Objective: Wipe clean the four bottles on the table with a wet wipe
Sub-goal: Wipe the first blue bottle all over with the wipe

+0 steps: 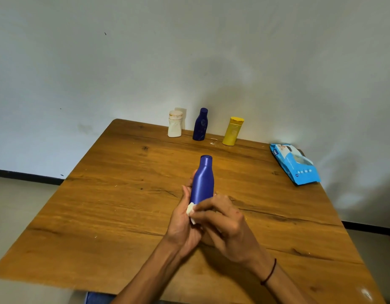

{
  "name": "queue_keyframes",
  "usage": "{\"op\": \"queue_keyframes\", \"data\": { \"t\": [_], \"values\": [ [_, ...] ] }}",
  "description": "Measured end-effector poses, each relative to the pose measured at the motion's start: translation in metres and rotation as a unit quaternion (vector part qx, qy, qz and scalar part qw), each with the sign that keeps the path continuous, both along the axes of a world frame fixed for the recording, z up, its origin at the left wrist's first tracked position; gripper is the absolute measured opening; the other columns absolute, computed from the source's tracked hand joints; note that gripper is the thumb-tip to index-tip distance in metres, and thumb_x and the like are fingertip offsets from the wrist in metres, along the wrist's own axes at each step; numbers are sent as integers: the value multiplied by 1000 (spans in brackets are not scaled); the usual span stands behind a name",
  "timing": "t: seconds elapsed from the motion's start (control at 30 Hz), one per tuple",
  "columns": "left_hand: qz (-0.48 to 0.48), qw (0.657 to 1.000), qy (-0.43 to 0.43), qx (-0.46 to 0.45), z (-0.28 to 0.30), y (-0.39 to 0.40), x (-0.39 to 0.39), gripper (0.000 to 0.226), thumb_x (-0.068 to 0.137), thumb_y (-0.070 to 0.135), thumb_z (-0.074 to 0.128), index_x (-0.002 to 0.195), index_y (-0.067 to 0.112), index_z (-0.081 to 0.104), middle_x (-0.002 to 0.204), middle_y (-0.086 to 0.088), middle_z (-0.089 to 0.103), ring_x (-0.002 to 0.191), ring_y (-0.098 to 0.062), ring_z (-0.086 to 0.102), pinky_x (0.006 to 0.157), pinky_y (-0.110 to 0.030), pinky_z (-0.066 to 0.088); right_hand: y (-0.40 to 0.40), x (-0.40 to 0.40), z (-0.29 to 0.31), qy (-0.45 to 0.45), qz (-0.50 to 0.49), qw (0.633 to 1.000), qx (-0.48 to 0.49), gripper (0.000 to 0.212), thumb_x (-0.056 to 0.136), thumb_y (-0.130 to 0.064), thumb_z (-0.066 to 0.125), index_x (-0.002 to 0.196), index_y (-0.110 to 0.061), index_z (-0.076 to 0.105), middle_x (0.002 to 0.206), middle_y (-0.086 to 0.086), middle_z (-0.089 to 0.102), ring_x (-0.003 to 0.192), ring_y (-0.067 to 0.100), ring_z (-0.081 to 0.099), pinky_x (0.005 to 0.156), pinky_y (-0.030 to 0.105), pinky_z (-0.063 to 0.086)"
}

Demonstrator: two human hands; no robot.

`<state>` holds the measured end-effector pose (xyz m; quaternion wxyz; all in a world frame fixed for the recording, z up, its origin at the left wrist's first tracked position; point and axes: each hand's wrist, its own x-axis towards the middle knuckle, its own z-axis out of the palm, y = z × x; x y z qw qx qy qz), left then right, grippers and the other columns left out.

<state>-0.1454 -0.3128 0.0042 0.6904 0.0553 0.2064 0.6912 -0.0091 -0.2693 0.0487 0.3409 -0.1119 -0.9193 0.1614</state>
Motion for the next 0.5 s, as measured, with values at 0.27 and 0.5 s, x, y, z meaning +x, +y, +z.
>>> {"op": "queue_keyframes", "data": {
  "t": [0.27,0.5],
  "values": [
    [-19,999,28,24,4,-2,12,68,103,57,48,156,15,40,103,-18,62,74,-23,60,41,-26,46,50,-25,25,61,-130,989,-29,15,93,0,72,108,-3,73,117,7,65,110,20,61,92,42,53],
    [57,997,30,-36,5,3,-2,82,95,66,45,149,3,49,112,-19,70,95,-24,74,74,-35,65,11,-17,5,-26,23,999,23,17,91,2,69,105,-6,75,116,7,67,98,26,61,84,44,45]
  ]
}}
